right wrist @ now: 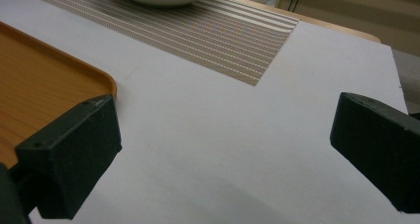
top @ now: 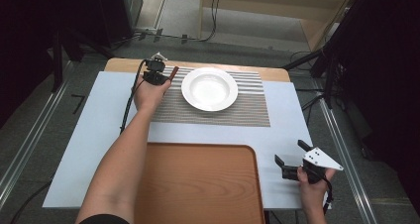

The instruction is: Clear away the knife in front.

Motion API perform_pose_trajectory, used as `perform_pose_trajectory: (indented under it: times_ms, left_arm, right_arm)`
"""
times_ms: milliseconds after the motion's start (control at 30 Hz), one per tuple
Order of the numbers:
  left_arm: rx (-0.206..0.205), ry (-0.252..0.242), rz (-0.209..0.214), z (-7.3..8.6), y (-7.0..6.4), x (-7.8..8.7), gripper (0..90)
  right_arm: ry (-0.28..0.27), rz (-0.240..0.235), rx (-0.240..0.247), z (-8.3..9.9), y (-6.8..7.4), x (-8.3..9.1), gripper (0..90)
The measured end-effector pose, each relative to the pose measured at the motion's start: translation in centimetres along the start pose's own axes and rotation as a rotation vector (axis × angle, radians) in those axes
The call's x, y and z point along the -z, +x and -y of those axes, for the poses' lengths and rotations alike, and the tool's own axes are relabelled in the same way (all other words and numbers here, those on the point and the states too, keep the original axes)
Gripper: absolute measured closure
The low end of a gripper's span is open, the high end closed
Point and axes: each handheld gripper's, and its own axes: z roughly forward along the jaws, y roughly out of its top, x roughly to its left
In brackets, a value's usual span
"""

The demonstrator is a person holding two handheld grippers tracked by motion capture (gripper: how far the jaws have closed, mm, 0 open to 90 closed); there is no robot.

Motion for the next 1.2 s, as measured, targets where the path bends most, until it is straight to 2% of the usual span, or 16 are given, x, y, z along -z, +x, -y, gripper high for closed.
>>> perform_pose_trajectory:
  times_ms: [267,367,667,1200]
  left_arm:
    - [-0.018,-0.015,0.027,0.8,-0.2,1.6,76.7]
    - [-0.045,-0.016,0.039,1.5,-0.5,2.6,76.7]
    - [-0.08,-0.026,0.066,3.2,-1.1,4.3,76.7]
    - [-0.141,-0.049,0.099,6.2,-2.7,6.7,76.7]
  right_arm:
    - [0.0,0.0,-0.001,0.0,0.0,0.0,0.0]
    - [-0.001,-0.001,0.0,0.0,0.0,0.0,0.0]
    - [-0.002,-0.002,0.0,0.0,0.0,0.0,0.0]
    - [-0.001,-0.002,0.002,0.0,0.0,0.0,0.0]
